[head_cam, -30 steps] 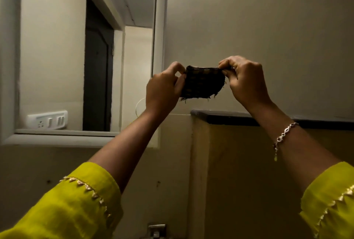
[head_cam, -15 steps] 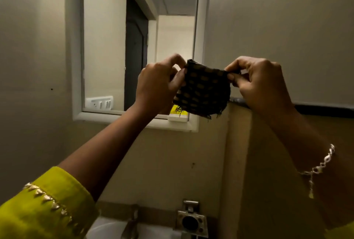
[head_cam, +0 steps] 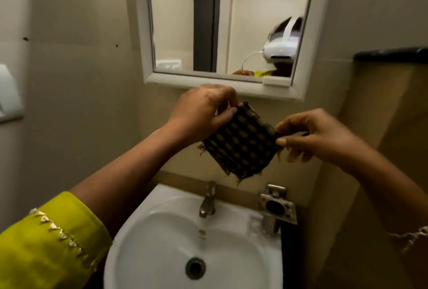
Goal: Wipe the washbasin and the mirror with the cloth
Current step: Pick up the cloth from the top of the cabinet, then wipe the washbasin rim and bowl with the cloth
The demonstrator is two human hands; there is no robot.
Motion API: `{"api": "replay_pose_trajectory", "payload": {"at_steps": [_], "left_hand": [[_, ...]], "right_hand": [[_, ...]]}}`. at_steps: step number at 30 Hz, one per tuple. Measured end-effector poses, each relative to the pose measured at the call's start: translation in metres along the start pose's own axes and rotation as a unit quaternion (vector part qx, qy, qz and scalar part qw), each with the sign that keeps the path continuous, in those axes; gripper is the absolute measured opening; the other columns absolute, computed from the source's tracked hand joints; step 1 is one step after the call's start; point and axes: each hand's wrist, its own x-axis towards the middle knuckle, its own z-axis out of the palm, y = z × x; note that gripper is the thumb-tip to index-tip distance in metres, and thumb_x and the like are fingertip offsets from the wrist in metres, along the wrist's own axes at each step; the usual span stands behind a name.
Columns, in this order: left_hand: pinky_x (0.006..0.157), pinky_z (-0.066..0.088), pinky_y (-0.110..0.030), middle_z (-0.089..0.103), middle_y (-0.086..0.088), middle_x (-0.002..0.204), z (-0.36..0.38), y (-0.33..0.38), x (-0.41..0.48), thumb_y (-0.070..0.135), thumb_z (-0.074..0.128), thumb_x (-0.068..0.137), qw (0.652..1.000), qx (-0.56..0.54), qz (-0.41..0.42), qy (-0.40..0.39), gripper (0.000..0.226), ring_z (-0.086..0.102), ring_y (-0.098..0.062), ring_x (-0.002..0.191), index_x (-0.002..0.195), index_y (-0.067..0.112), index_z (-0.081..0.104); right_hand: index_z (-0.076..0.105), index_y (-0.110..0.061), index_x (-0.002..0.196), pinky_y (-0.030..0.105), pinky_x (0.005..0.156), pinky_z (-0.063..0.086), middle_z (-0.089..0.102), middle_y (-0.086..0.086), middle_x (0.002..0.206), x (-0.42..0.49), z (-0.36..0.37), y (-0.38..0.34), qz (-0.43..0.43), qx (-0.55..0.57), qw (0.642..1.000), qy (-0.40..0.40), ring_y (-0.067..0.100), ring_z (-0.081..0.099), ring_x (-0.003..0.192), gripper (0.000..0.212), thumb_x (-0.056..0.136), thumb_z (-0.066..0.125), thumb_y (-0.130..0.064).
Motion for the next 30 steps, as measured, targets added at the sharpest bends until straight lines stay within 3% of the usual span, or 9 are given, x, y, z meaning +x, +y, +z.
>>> {"api": "replay_pose_trajectory", "payload": {"at_steps": [2, 5, 8, 12, 20, 23, 25, 27, 30], "left_hand": [[0.065, 0.044, -0.032, 0.049, 0.008, 0.08, 0.005, -0.008, -0.017, 0.024, 0.053, 0.088, 0.998, 0.013, -0.013, -0.052, 0.011, 0.046, -0.012, 0.077, 0.089, 0.016, 0.06], [0.061, 0.035, -0.021, 0.047, 0.008, 0.084, 0.016, -0.023, -0.041, 0.026, 0.05, 0.088, 0.991, 0.043, -0.017, -0.124, 0.015, 0.041, -0.009, 0.081, 0.093, 0.015, 0.061], [0.062, 0.032, -0.02, 0.047, 0.007, 0.086, 0.024, -0.037, -0.065, 0.024, 0.05, 0.09, 0.983, 0.035, -0.025, -0.179, 0.015, 0.039, -0.009, 0.085, 0.095, 0.014, 0.06], [0.065, 0.033, -0.028, 0.047, 0.005, 0.083, 0.031, -0.057, -0.097, 0.017, 0.053, 0.088, 0.976, 0.001, -0.03, -0.217, 0.012, 0.037, -0.011, 0.083, 0.093, 0.01, 0.062], [0.064, 0.028, -0.026, 0.047, 0.006, 0.082, 0.052, -0.095, -0.164, 0.02, 0.055, 0.088, 0.963, -0.042, -0.09, -0.252, 0.014, 0.038, -0.009, 0.082, 0.093, 0.01, 0.064], [0.069, 0.033, -0.028, 0.059, -0.001, 0.086, 0.067, -0.111, -0.21, 0.027, 0.058, 0.089, 0.958, -0.059, -0.196, -0.199, 0.019, 0.044, -0.013, 0.086, 0.097, 0.012, 0.066], [0.08, 0.039, -0.033, 0.062, -0.011, 0.107, 0.08, -0.128, -0.253, 0.035, 0.057, 0.089, 0.927, -0.02, -0.334, -0.172, 0.035, 0.049, -0.023, 0.103, 0.112, 0.009, 0.061], [0.096, 0.035, -0.041, 0.052, -0.018, 0.127, 0.091, -0.146, -0.296, 0.043, 0.051, 0.09, 0.875, 0.051, -0.44, -0.195, 0.054, 0.042, -0.032, 0.12, 0.127, 0.004, 0.049], [0.111, 0.014, -0.046, 0.027, -0.02, 0.148, 0.106, -0.158, -0.339, 0.048, 0.046, 0.091, 0.817, 0.099, -0.499, -0.272, 0.073, 0.018, -0.034, 0.138, 0.141, 0.001, 0.023]], "right_hand": [[0.063, -0.021, 0.102, 0.019, 0.07, 0.052, 0.069, -0.001, 0.095, 0.01, 0.013, 0.009, 0.019, -0.023, 0.995, -0.096, 0.006, 0.063, 0.078, 0.034, 0.07, 0.072, -0.027], [0.054, -0.025, 0.121, 0.014, 0.085, 0.047, 0.062, -0.007, 0.119, 0.028, 0.044, 0.02, 0.018, 0.034, 0.98, -0.197, 0.001, 0.059, 0.103, 0.073, 0.057, 0.078, -0.048], [0.057, -0.02, 0.12, 0.017, 0.085, 0.051, 0.065, -0.004, 0.118, 0.037, 0.099, 0.034, 0.008, 0.156, 0.946, -0.286, 0.007, 0.061, 0.109, 0.062, 0.064, 0.071, -0.04], [0.062, -0.021, 0.1, 0.018, 0.068, 0.052, 0.073, -0.008, 0.087, 0.044, 0.173, 0.054, 0.052, 0.264, 0.914, -0.304, 0.009, 0.069, 0.085, 0.032, 0.069, 0.07, -0.02], [0.06, -0.014, 0.107, 0.034, 0.078, 0.058, 0.069, 0.006, 0.103, 0.045, 0.256, 0.069, 0.194, 0.384, 0.852, -0.3, 0.022, 0.067, 0.097, 0.028, 0.079, 0.057, -0.02], [0.058, -0.011, 0.112, 0.038, 0.087, 0.054, 0.066, 0.011, 0.112, 0.036, 0.284, 0.08, 0.269, 0.391, 0.826, -0.304, 0.028, 0.063, 0.104, 0.032, 0.082, 0.057, -0.02], [0.058, -0.009, 0.111, 0.035, 0.082, 0.055, 0.067, 0.011, 0.108, 0.029, 0.302, 0.089, 0.32, 0.396, 0.809, -0.294, 0.026, 0.065, 0.1, 0.024, 0.088, 0.054, -0.016], [0.061, -0.007, 0.105, 0.033, 0.075, 0.058, 0.071, 0.01, 0.099, 0.022, 0.316, 0.097, 0.374, 0.415, 0.783, -0.275, 0.023, 0.069, 0.089, 0.018, 0.091, 0.051, -0.012], [0.059, -0.004, 0.112, 0.038, 0.079, 0.055, 0.068, 0.014, 0.106, 0.022, 0.332, 0.104, 0.42, 0.412, 0.77, -0.249, 0.026, 0.067, 0.093, 0.023, 0.092, 0.05, -0.01]]}}
